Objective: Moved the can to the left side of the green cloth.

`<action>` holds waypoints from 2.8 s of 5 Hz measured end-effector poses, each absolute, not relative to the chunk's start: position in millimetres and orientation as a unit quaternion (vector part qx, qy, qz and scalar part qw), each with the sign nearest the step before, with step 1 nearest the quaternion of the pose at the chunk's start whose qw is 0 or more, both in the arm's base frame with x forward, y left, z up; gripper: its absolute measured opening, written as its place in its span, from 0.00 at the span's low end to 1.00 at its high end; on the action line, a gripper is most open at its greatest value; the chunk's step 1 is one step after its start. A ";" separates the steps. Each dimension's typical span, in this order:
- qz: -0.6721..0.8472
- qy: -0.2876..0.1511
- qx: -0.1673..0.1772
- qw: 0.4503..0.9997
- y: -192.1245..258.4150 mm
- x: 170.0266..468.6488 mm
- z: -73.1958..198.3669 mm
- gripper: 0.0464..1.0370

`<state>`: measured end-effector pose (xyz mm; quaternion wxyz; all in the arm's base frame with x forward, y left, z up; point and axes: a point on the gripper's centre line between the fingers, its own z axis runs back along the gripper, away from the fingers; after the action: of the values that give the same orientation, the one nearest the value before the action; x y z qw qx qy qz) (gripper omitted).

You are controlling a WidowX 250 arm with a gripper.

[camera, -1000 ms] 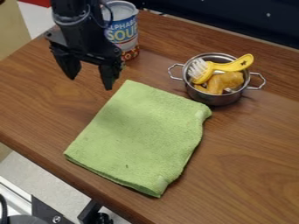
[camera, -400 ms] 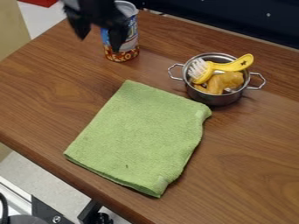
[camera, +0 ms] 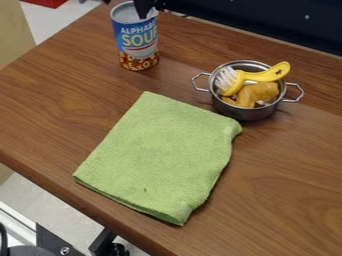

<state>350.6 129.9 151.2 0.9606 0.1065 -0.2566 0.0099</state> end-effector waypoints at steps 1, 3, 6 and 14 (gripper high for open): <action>0.004 -0.276 0.093 0.957 135.2 368.6 153.2 0.96; -0.009 -0.291 0.081 0.953 142.3 405.9 146.6 0.96; 0.019 -0.228 0.063 0.971 157.6 435.9 123.1 0.96; -0.058 -0.097 0.070 0.991 151.7 328.6 97.5 0.96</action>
<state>328.6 151.7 97.5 0.9911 0.0696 -0.0969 -0.0585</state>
